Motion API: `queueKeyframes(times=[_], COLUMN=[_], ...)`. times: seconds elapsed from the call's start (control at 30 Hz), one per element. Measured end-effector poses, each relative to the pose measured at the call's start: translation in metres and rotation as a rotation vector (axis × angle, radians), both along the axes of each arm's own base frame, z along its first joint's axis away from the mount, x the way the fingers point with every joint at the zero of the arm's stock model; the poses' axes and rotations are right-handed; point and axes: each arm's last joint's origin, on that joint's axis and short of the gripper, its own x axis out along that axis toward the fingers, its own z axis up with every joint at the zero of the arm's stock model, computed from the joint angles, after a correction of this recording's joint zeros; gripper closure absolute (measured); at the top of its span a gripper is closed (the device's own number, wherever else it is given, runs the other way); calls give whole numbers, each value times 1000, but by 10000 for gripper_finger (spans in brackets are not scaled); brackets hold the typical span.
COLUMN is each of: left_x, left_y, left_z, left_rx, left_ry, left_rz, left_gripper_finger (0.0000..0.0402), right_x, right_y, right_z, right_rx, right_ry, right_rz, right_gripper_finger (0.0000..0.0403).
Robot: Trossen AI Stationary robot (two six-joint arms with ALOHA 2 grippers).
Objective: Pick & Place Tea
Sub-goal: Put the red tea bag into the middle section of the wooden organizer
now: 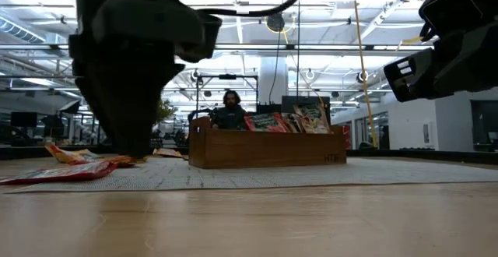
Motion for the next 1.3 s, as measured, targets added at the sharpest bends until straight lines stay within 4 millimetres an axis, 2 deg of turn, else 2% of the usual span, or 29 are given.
queueKeyframes(times=[0.3, 0.63, 0.83, 1.17, 1.3], left_x=[-7, -21, -23, -16, -20], left_y=[-5, -29, -28, -12, -6], left_z=[-13, -12, -10, -10, -10], left_rx=[-132, -351, -279, -219, -194], left_ry=[62, 188, 186, 177, 236], left_rz=[-8, -63, -48, -9, 0], left_gripper_finger=[176, 206, 223, 238, 238], right_x=[0, 0, 0, 0, 0], right_y=[0, 0, 0, 0, 0], right_z=[0, 0, 0, 0, 0], right_rx=[-1, -1, 0, -1, -1], right_ry=[2, 3, 3, 2, 2], right_rz=[1, 2, 2, 1, 1], right_gripper_finger=[312, 312, 312, 312, 312])
